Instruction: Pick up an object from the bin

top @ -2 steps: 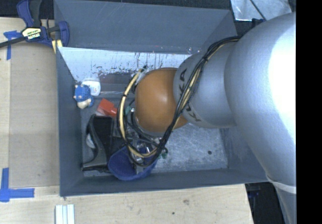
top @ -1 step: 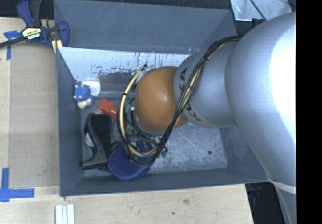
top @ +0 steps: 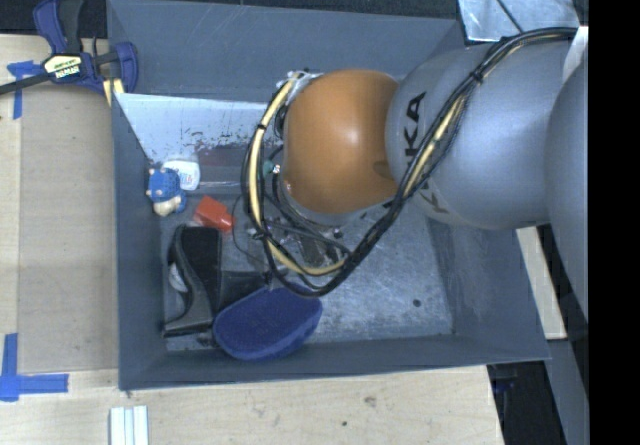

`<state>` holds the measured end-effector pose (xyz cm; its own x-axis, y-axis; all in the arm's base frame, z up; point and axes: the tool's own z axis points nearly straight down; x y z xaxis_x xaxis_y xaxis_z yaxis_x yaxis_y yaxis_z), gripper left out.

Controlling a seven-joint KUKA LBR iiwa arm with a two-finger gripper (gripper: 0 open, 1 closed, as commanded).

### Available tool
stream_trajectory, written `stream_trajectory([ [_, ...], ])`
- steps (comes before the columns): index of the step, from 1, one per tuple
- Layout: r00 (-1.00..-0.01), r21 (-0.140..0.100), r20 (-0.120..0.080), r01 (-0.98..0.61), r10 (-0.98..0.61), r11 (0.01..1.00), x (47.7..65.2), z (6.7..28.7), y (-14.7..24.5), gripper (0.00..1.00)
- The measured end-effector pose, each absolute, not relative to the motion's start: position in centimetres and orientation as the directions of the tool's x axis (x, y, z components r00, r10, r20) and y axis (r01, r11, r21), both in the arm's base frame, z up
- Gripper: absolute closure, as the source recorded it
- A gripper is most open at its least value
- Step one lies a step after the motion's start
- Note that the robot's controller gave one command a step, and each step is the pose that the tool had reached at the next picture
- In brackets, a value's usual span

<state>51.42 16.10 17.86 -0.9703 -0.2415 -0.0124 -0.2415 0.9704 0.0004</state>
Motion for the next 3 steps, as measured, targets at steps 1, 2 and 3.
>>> stream_trajectory([
  [1,-0.971,0.0,-0.003,-0.241,-0.241,0.971,51.2,17.4,16.0,0.0],
  [2,-0.999,0.001,-0.001,0.039,0.039,0.999,52.2,7.0,16.0,0.0],
  [3,-0.999,0.002,-0.002,0.038,0.038,0.999,52.2,7.1,16.0,1.0],
])
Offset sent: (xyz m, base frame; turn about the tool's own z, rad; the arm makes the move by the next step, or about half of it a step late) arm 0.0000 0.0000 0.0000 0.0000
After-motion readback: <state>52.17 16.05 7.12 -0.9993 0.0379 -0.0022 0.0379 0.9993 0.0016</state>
